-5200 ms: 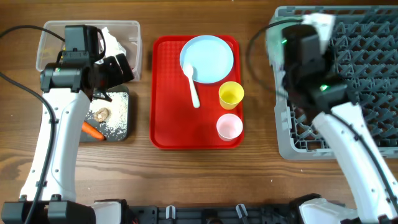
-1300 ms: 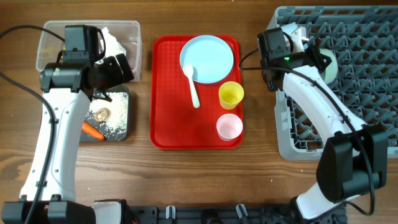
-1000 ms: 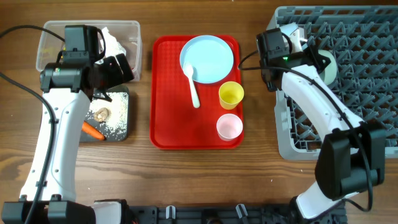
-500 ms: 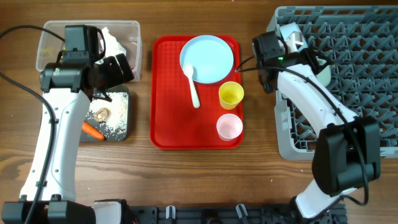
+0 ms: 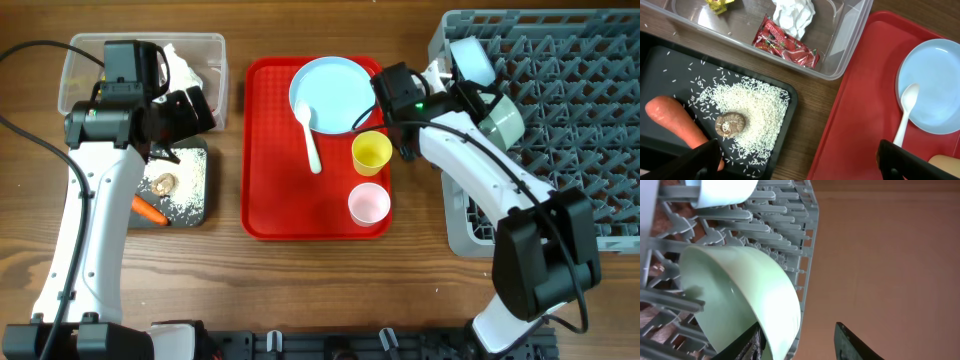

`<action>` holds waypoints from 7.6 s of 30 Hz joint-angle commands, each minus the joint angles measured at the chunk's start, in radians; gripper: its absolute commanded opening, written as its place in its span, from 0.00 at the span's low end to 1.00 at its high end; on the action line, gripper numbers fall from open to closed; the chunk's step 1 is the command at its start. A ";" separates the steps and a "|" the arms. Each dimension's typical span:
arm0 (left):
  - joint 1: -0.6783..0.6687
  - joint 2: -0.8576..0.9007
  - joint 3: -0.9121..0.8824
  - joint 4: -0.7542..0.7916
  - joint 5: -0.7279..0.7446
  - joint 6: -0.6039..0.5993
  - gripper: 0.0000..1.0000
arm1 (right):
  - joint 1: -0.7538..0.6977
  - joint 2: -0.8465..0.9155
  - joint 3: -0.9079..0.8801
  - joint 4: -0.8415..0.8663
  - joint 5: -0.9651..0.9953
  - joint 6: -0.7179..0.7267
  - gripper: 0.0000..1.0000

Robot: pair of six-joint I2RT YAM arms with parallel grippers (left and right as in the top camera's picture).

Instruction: Sort waste into correct bins and load items into the dishwasher rack

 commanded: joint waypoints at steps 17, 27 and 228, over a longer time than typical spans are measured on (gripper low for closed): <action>0.006 0.003 -0.003 0.000 0.005 -0.016 1.00 | 0.019 0.008 -0.008 -0.051 -0.181 0.061 0.57; 0.006 0.003 -0.003 0.000 0.005 -0.016 1.00 | 0.019 -0.020 0.000 0.010 -0.251 0.117 0.72; 0.006 0.003 -0.003 0.000 0.005 -0.016 1.00 | -0.464 -0.587 -0.517 -0.174 -0.807 1.659 0.96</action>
